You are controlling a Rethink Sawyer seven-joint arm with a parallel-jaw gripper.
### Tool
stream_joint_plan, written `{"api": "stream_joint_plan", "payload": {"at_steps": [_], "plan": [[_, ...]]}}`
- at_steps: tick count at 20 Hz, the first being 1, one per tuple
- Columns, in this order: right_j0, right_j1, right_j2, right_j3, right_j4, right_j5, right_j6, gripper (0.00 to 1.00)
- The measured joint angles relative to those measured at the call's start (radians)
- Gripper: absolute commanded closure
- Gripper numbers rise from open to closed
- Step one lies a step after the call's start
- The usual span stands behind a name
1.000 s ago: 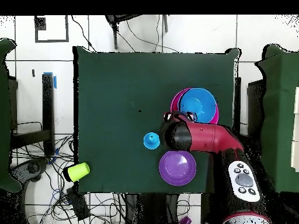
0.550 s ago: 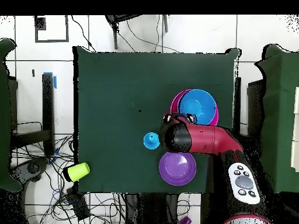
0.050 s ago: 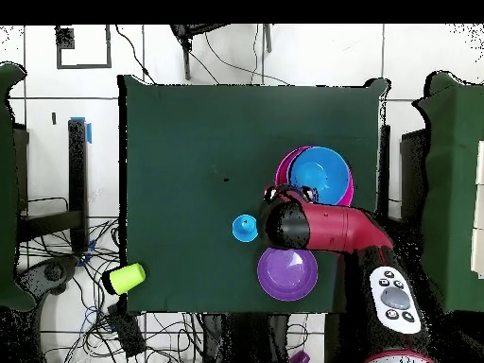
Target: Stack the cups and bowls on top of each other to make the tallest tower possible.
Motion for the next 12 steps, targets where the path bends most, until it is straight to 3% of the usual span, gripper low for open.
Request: {"api": "stream_joint_plan", "payload": {"at_steps": [12], "plan": [[0.0,-0.001,-0.003,0.006,0.022,0.0,0.0,1.0]]}}
